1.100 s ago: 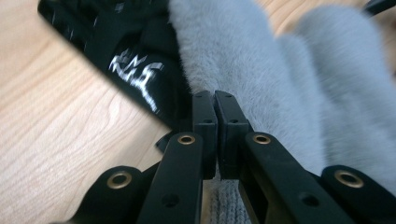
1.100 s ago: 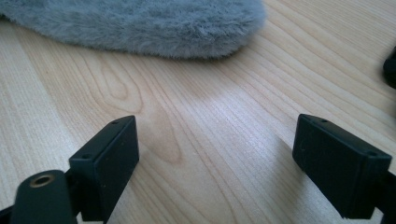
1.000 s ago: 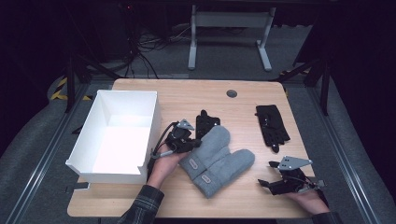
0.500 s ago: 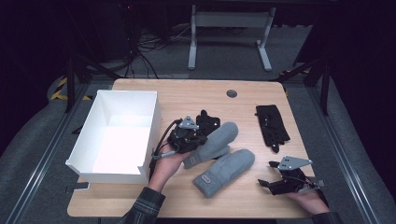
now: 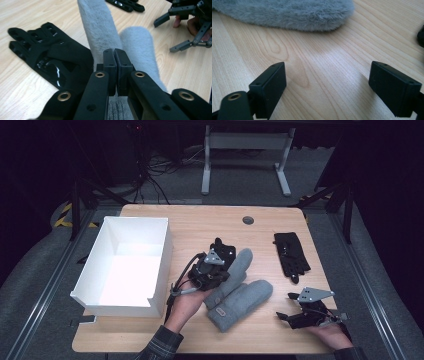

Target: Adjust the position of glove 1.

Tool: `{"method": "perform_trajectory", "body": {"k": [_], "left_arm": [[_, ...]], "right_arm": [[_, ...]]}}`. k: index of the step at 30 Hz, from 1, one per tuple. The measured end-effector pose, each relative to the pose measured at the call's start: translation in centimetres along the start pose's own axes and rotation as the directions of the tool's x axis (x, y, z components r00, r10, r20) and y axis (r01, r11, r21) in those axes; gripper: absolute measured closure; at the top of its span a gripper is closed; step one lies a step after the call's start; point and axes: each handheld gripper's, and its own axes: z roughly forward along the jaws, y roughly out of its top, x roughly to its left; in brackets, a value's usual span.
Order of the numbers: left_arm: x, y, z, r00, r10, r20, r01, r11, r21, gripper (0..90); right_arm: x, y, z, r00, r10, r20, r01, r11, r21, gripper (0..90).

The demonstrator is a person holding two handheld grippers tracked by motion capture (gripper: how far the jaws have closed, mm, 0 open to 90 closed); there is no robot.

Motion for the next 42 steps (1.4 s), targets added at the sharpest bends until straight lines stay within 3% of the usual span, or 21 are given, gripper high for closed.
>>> {"method": "perform_trajectory", "body": {"k": [4, 7, 9, 11, 16, 18, 21, 24, 31, 37, 38, 42], "left_arm": [[-0.7, 0.1, 0.4, 0.9999, 0.016, 0.007, -0.016, 0.9996, 0.022, 88.8], [-1.1, 0.1, 0.6, 0.9997, 0.025, -0.006, -0.025, 0.9992, 0.03, 88.8], [-1.2, 0.1, 0.6, 0.9997, 0.026, -0.005, -0.026, 0.9993, 0.028, 88.8], [-1.2, 0.1, 0.6, 0.9996, 0.028, -0.005, -0.027, 0.9992, 0.029, 88.8], [-1.5, 0.1, 0.5, 0.9995, 0.03, -0.007, -0.03, 0.999, 0.032, 88.9], [-1.6, 0.2, 0.5, 0.9994, 0.035, -0.005, -0.035, 0.9988, 0.034, 88.8], [-1.8, 0.2, 0.5, 0.9991, 0.042, 0.001, -0.042, 0.9982, 0.042, 88.9], [-2.3, 0.2, 0.5, 0.9991, 0.041, 0.007, -0.042, 0.9978, 0.051, 88.9], [-4.0, 0.3, 1.1, 0.9978, 0.062, 0.025, -0.064, 0.9938, 0.091, 88.9], [-5.2, 0.1, 2.8, 0.9956, 0.055, 0.075, -0.064, 0.9909, 0.118, 88.2], [-5.3, 0.0, 3.0, 0.9938, 0.072, 0.085, -0.081, 0.9896, 0.118, 87.7], [-5.4, 0.2, 2.6, 0.9914, 0.09, 0.096, -0.097, 0.9925, 0.075, 76.7]], "right_arm": [[0.0, 0.0, 0.0, 1.0, 0.0, 0.0, 0.0, 1.0, 0.0, 14.8], [0.2, 0.2, -0.1, 1.0, 0.002, 0.001, -0.002, 1.0, 0.013, 21.8], [0.6, 1.0, -0.3, 0.9993, -0.011, -0.036, 0.013, 0.999, 0.037, 39.5], [1.4, 2.0, -0.6, 0.9948, -0.01, -0.101, 0.011, 1.0, 0.002, 55.0], [3.6, 4.1, 0.2, 0.9789, -0.044, -0.2, 0.031, 0.997, -0.07, 82.0], [4.3, 4.8, 1.0, 0.972, -0.045, -0.231, 0.029, 0.997, -0.069, 90.0], [5.3, 5.5, 2.6, 0.9639, -0.069, -0.257, 0.062, 0.997, -0.037, 90.0], [5.9, 5.8, 3.5, 0.9624, -0.092, -0.255, 0.091, 0.996, -0.017, 90.0], [6.1, 6.4, 5.0, 0.968, -0.113, -0.224, 0.116, 0.993, -0.001, 90.0], [6.0, 6.4, 5.0, 0.9727, -0.125, -0.196, 0.126, 0.992, -0.004, 90.0], [6.0, 6.4, 5.0, 0.9729, -0.124, -0.195, 0.125, 0.992, -0.004, 90.0], [5.8, 6.1, 4.7, 0.9717, -0.122, -0.203, 0.123, 0.992, -0.004, 90.0]]}}
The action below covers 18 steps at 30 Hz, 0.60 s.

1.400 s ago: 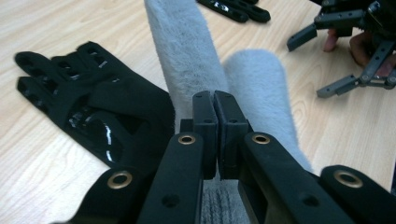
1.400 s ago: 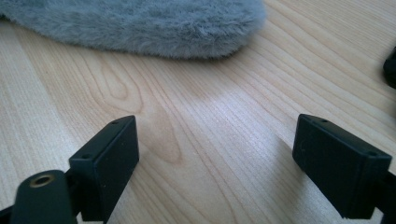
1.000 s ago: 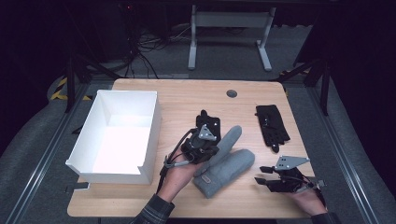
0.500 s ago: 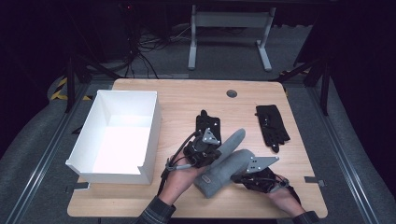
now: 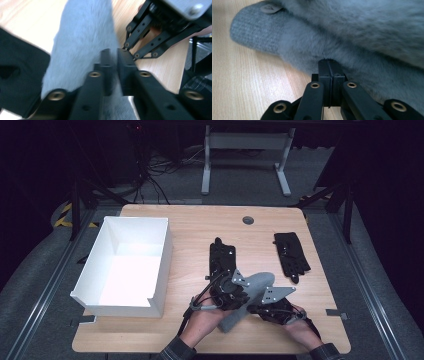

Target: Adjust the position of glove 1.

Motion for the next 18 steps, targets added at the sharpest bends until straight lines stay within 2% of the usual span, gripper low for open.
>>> {"method": "perform_trajectory", "body": {"k": [2, 7, 11, 15, 18], "left_arm": [[0.2, 0.1, -0.7, 0.9996, 0.02, -0.021, -0.02, 0.9994, -0.026, 72.6], [0.9, -0.7, -3.0, 0.999, 0.006, -0.043, -0.008, 0.9985, -0.055, 63.4], [1.1, -2.0, -3.6, 0.9994, 0.002, -0.033, -0.004, 0.999, -0.045, 56.4], [0.6, -4.3, -3.5, 0.9995, 0.014, -0.03, -0.014, 0.9999, 0.004, 51.4], [0.6, -5.3, -3.1, 0.9995, 0.013, -0.03, -0.012, 0.9997, 0.023, 49.5]], "right_arm": [[0.1, -0.1, -0.2, 1.0, 0.002, -0.002, -0.002, 1.0, 0.001, 90.0], [0.3, -0.4, -0.7, 0.9999, 0.002, -0.01, -0.002, 1.0, 0.004, 89.3], [0.2, -0.6, -0.6, 0.9999, 0.007, -0.012, -0.007, 1.0, 0.007, 88.0], [0.2, -0.6, -0.6, 0.9999, 0.01, -0.01, -0.009, 1.0, 0.011, 87.8], [0.2, -0.5, -0.5, 0.9999, 0.007, -0.01, -0.007, 1.0, 0.012, 87.8]]}}
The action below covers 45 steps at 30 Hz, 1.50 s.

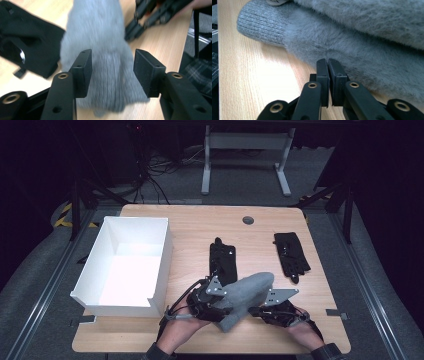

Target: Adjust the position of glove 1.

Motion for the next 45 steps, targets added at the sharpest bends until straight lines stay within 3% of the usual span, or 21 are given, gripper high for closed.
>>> {"method": "perform_trajectory", "body": {"k": [1, 3, 4, 6, 10, 15, 22, 27, 30, 33, 37, 41, 45], "left_arm": [[0.0, -0.2, 0.1, 1.0, -0.006, -0.005, 0.006, 1.0, -0.002, 51.7], [0.0, -0.4, 0.2, 0.9999, 0.002, -0.011, -0.002, 1.0, -0.003, 65.4], [0.1, -0.3, 0.3, 1.0, 0.004, -0.003, -0.004, 1.0, 0.004, 65.4], [0.1, -0.2, 0.4, 0.9999, 0.011, 0.006, -0.011, 0.9998, 0.015, 77.7], [-0.2, 0.1, 0.2, 1.0, 0.006, 0.003, -0.006, 0.9998, 0.019, 84.9], [-0.9, 0.6, -0.8, 0.9999, -0.017, -0.002, 0.017, 0.9998, -0.007, 85.9], [-2.5, 1.3, -0.7, 1.0, 0.0, 0.01, -0.001, 1.0, 0.007, 85.7], [-2.8, 1.4, 0.1, 0.9994, 0.012, 0.033, -0.013, 0.9996, 0.025, 84.3], [-2.8, 1.4, 0.1, 0.9988, 0.032, 0.035, -0.032, 0.9995, -0.002, 78.3], [-2.3, 1.6, -0.6, 0.9987, 0.03, 0.042, -0.028, 0.9984, -0.05, 78.8], [-1.2, 1.6, -1.3, 0.9995, 0.005, 0.031, -0.002, 0.9958, -0.092, 86.6], [1.0, 0.9, -0.8, 0.9991, -0.041, 0.009, 0.041, 0.9951, -0.089, 90.0], [2.3, 0.3, 0.4, 0.9969, -0.066, 0.042, 0.069, 0.9951, -0.07, 90.0]], "right_arm": [[0.0, 0.0, 0.0, 1.0, 0.0, -0.001, 0.0, 1.0, 0.0, 87.9], [0.0, 0.0, 0.2, 1.0, 0.001, -0.001, -0.001, 1.0, 0.002, 88.0], [0.0, 0.0, 0.2, 1.0, 0.001, -0.001, -0.001, 1.0, 0.002, 88.0], [0.1, 0.1, 0.2, 1.0, 0.001, -0.002, -0.001, 1.0, 0.003, 88.0], [0.1, 0.1, 0.3, 1.0, -0.002, 0.0, 0.002, 1.0, 0.004, 88.1], [0.1, 0.1, 0.3, 1.0, -0.001, 0.001, 0.001, 1.0, -0.001, 88.3], [0.1, 0.2, 0.3, 1.0, -0.001, 0.005, 0.001, 1.0, -0.005, 88.8], [0.0, 0.2, 0.3, 1.0, 0.0, 0.007, 0.0, 1.0, -0.006, 89.0], [0.0, 0.2, 0.3, 1.0, 0.001, 0.003, -0.001, 1.0, -0.002, 88.6], [0.0, 0.1, 0.0, 0.9999, 0.005, 0.009, -0.005, 1.0, -0.006, 88.0], [-0.2, -0.2, -0.8, 0.9996, 0.017, 0.021, -0.017, 1.0, -0.015, 88.0], [-0.8, -0.7, -1.9, 0.9978, 0.043, 0.049, -0.042, 0.999, -0.025, 88.3], [-1.7, -1.2, -3.0, 0.9924, 0.079, 0.095, -0.075, 0.997, -0.036, 89.5]]}}
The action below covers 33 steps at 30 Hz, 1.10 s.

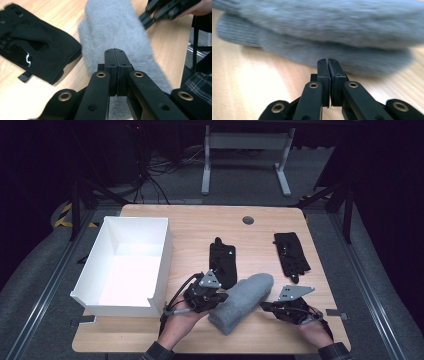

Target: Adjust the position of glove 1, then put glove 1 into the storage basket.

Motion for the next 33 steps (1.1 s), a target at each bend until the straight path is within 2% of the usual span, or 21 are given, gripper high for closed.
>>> {"method": "perform_trajectory", "body": {"k": [2, 5, 8, 12, 16, 19, 21, 23, 24, 26, 30, 33], "left_arm": [[0.1, -0.3, 0.7, 0.9996, -0.002, 0.028, 0.001, 0.9995, 0.031, 90.0], [-0.2, -0.5, 1.1, 0.9988, 0.001, 0.049, -0.003, 0.999, 0.044, 90.0], [-0.7, -0.6, 1.1, 0.9985, 0.008, 0.055, -0.01, 0.9989, 0.045, 90.0], [-1.9, -1.0, 1.0, 0.9973, 0.013, 0.073, -0.018, 0.9981, 0.059, 90.0], [-3.1, -1.5, 0.9, 0.9964, 0.021, 0.082, -0.026, 0.998, 0.058, 89.5], [-3.2, -1.6, 0.9, 0.9964, 0.02, 0.082, -0.024, 0.9981, 0.056, 87.9], [-2.9, -1.4, 0.7, 0.9979, 0.019, 0.062, -0.022, 0.9987, 0.046, 80.1], [-2.8, -1.3, 0.6, 0.9986, 0.017, 0.049, -0.018, 0.9992, 0.034, 77.6], [-2.7, -1.2, 0.5, 0.9991, 0.013, 0.041, -0.014, 0.9996, 0.026, 73.1], [-2.3, -0.9, 0.6, 0.9999, -0.003, 0.016, 0.002, 1.0, 0.007, 62.7], [-1.0, -0.3, 1.5, 0.9992, -0.037, 0.015, 0.037, 0.9992, 0.016, 42.6], [-0.5, 0.3, 2.2, 0.9981, -0.061, 0.009, 0.061, 0.9982, 0.001, 29.8]], "right_arm": [[-0.5, -0.1, -0.3, 0.9996, 0.02, 0.022, -0.02, 1.0, -0.002, 90.0], [-1.1, -0.1, 0.1, 0.9987, 0.03, 0.041, -0.031, 0.999, 0.009, 90.0], [-1.3, 0.0, 0.6, 0.9987, 0.033, 0.039, -0.034, 0.999, 0.019, 90.0], [-1.4, 0.4, 1.6, 0.9997, 0.021, 0.011, -0.021, 0.999, 0.032, 90.0], [-0.6, 1.0, 2.3, 0.9997, -0.009, -0.021, 0.01, 0.999, 0.035, 90.0], [-0.4, 1.1, 2.5, 0.9995, -0.021, -0.026, 0.022, 0.999, 0.037, 90.0], [-0.3, 1.1, 2.4, 0.9994, -0.027, -0.022, 0.028, 0.999, 0.04, 90.0], [-0.3, 1.1, 2.3, 0.9995, -0.023, -0.022, 0.024, 0.999, 0.037, 89.6], [-0.4, 1.0, 2.2, 0.9996, -0.019, -0.019, 0.02, 0.999, 0.034, 87.2], [-0.6, 0.8, 1.9, 0.9999, -0.009, -0.005, 0.009, 1.0, 0.025, 80.2], [-1.2, 0.3, 1.2, 0.9995, 0.013, 0.028, -0.013, 1.0, 0.022, 65.6], [-1.7, 0.0, 0.9, 0.9984, 0.037, 0.042, -0.038, 0.999, 0.017, 55.5]]}}
